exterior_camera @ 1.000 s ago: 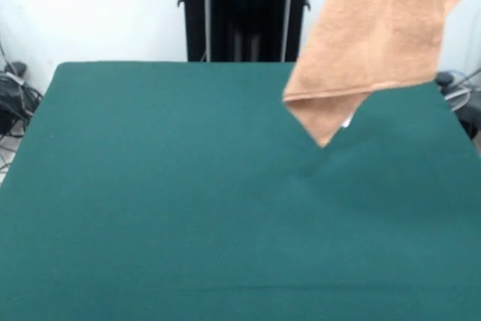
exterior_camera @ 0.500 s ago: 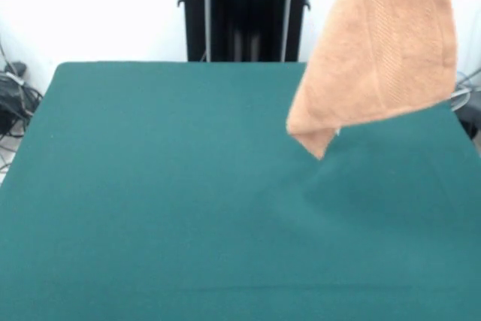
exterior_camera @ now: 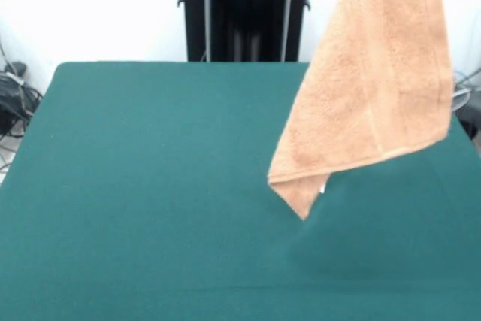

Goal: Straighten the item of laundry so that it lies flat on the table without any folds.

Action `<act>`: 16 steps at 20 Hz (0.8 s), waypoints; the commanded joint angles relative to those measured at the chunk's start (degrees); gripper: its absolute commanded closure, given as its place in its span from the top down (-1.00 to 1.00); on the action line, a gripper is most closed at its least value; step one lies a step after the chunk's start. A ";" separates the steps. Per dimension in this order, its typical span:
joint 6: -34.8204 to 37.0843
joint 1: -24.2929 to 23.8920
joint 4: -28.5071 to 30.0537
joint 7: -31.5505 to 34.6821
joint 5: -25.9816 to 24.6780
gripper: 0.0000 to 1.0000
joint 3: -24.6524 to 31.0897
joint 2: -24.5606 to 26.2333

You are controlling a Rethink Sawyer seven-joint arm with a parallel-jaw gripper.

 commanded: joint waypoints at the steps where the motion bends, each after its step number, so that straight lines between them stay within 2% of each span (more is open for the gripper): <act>1: -0.99 0.94 7.22 9.23 -1.98 -1.00 -2.48 2.83; 11: -9.44 -2.39 10.32 5.98 -1.45 -1.00 -0.89 6.15; 16: -10.22 -3.82 10.57 4.29 -0.89 -1.00 0.31 6.89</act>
